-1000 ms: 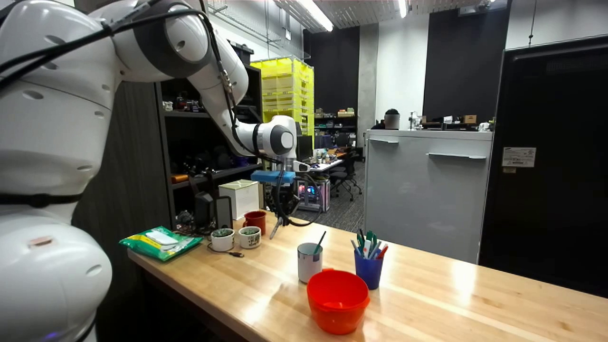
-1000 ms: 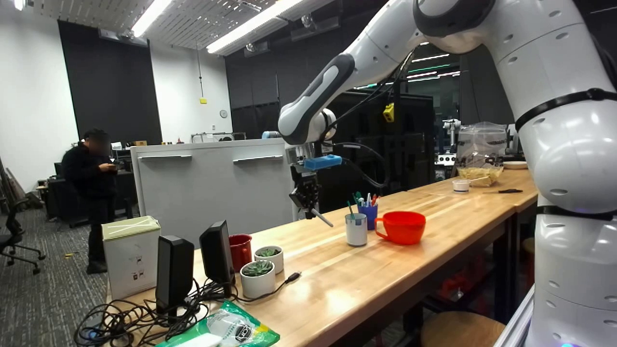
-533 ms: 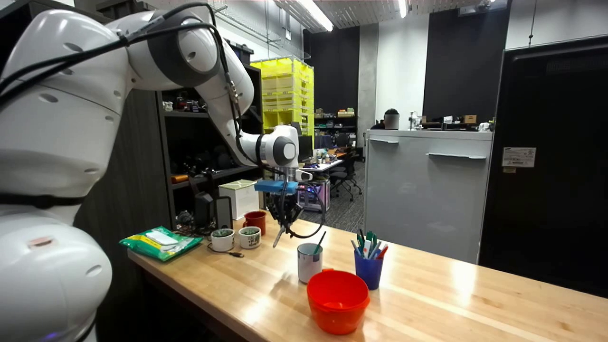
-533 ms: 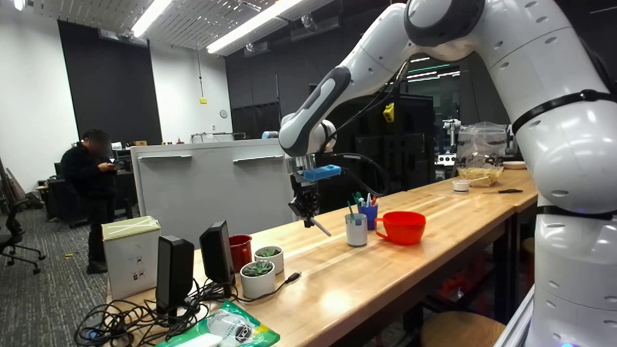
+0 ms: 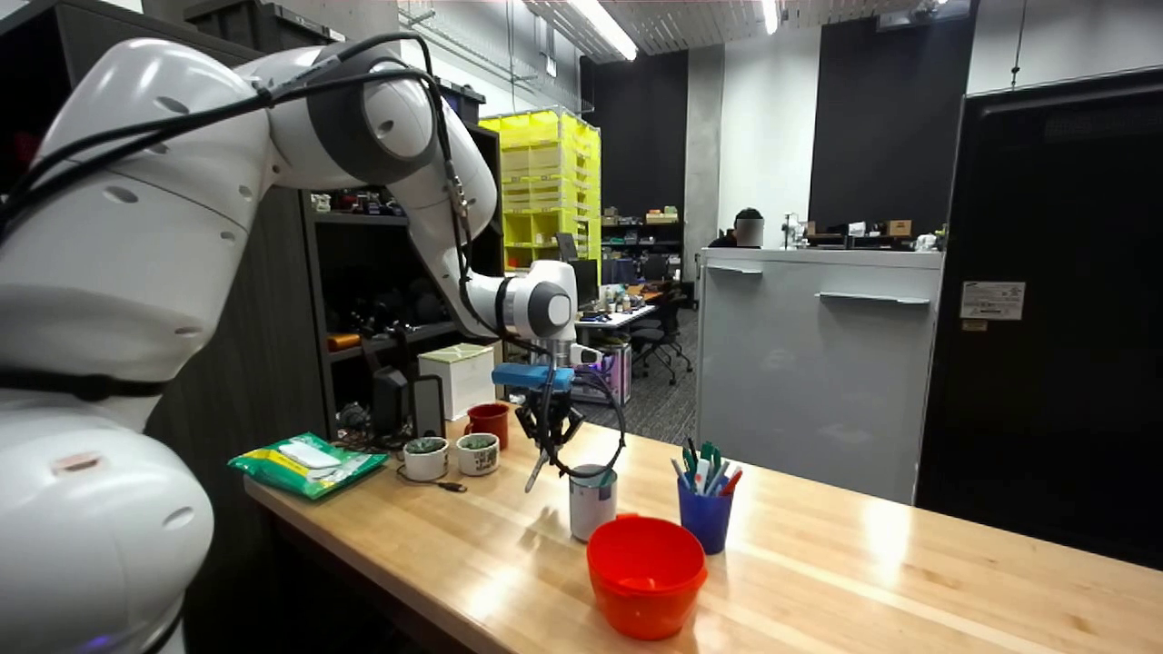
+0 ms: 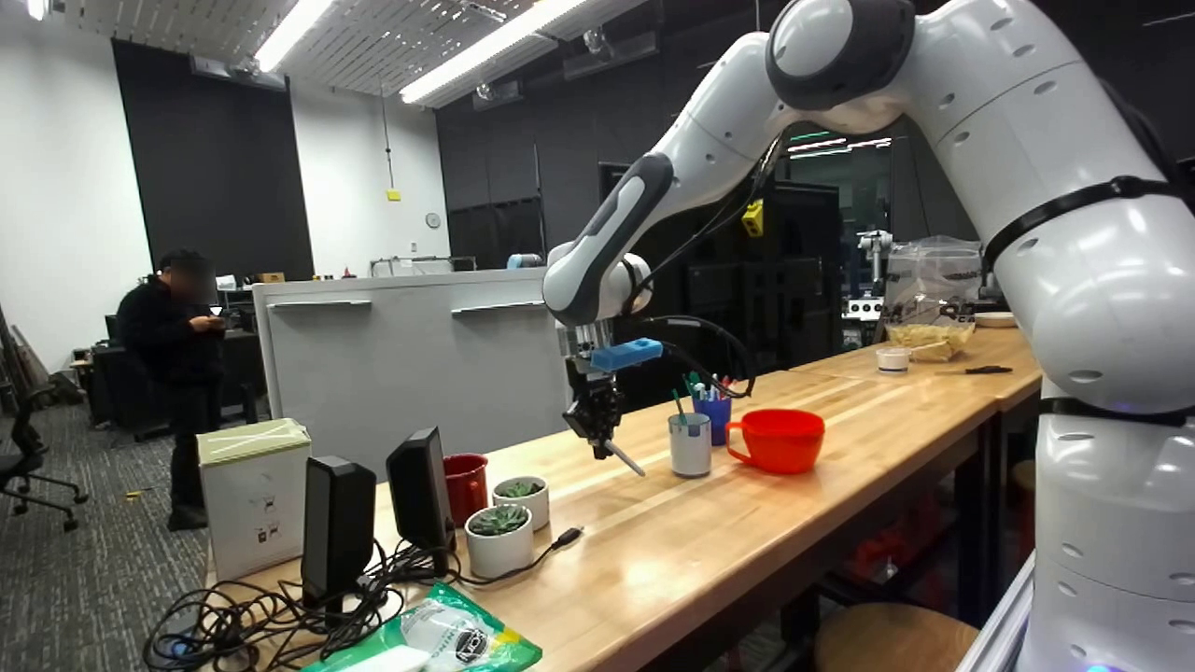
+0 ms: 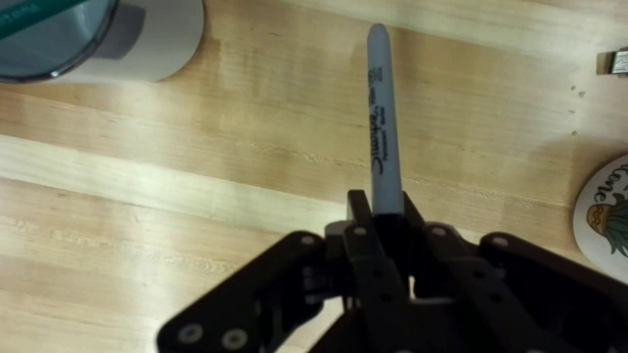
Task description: Remove the black pen from the orange mug and put it on the table.
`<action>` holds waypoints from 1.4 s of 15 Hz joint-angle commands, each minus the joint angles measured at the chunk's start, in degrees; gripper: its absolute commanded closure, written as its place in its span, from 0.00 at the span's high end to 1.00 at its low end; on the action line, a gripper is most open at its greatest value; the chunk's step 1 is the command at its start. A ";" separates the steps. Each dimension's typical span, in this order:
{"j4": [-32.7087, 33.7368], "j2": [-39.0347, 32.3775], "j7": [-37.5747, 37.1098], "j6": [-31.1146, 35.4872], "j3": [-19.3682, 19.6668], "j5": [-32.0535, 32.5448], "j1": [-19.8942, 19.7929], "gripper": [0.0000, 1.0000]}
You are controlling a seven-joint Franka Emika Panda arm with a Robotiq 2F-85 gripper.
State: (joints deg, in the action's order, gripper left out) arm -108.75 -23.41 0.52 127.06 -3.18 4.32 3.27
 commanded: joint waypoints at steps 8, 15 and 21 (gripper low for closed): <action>1.16 -3.94 1.11 1.06 -0.06 -1.51 -0.53 0.04; 0.93 -4.12 0.21 0.88 0.37 -1.07 -0.29 0.15; 1.06 -4.23 0.22 0.88 0.38 -1.08 -0.31 0.15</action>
State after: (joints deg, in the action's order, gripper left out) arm -107.78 -27.63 0.61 128.04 -3.16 3.46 2.60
